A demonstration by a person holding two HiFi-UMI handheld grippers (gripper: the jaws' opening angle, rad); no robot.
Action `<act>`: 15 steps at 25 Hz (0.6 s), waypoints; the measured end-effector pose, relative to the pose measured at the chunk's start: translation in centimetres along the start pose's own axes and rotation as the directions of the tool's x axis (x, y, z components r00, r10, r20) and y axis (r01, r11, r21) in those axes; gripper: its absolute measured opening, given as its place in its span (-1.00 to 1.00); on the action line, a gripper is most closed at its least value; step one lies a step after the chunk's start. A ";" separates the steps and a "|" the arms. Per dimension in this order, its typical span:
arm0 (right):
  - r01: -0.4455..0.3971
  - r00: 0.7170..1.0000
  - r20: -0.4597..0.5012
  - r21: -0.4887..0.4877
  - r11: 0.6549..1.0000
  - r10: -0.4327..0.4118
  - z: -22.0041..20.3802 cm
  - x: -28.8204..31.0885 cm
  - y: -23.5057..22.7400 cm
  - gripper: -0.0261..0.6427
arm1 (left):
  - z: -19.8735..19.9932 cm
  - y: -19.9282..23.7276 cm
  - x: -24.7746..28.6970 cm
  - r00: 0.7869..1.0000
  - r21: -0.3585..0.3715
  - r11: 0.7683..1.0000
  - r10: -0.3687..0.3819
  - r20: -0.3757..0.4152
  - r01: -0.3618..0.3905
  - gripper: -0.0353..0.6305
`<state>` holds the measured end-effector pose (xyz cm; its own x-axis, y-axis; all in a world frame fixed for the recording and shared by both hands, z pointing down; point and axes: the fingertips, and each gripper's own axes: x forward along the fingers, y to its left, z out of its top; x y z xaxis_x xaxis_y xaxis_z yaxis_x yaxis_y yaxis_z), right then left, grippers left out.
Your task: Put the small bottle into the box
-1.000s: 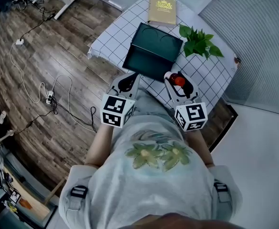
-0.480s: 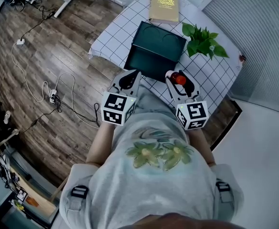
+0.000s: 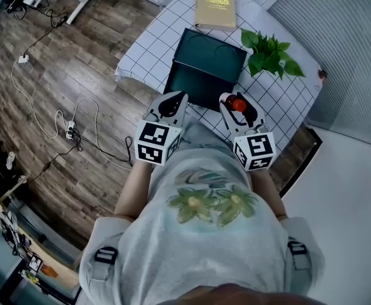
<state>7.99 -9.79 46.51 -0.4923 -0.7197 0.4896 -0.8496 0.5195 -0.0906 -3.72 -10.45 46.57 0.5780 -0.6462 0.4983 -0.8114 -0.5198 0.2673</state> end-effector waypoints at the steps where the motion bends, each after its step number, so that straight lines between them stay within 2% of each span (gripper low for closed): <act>1: 0.001 1.000 -0.003 0.000 1.000 -0.001 0.0 0.1 -0.1 -0.27 | 0.1 0.1 0.2 1.000 0.000 1.000 -0.004 -0.001 0.004 -0.87; 15: 0.000 0.997 -0.073 0.001 1.000 0.000 -1.4 1.8 -0.6 -0.27 | 0.8 1.8 1.7 1.000 -0.008 1.000 -0.016 -0.026 0.016 -0.87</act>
<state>7.92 -10.72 48.68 -0.4769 -0.6843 0.5516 -0.8501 0.5186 -0.0916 -4.13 -12.93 47.26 0.5884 -0.6230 0.5155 -0.8029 -0.5254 0.2816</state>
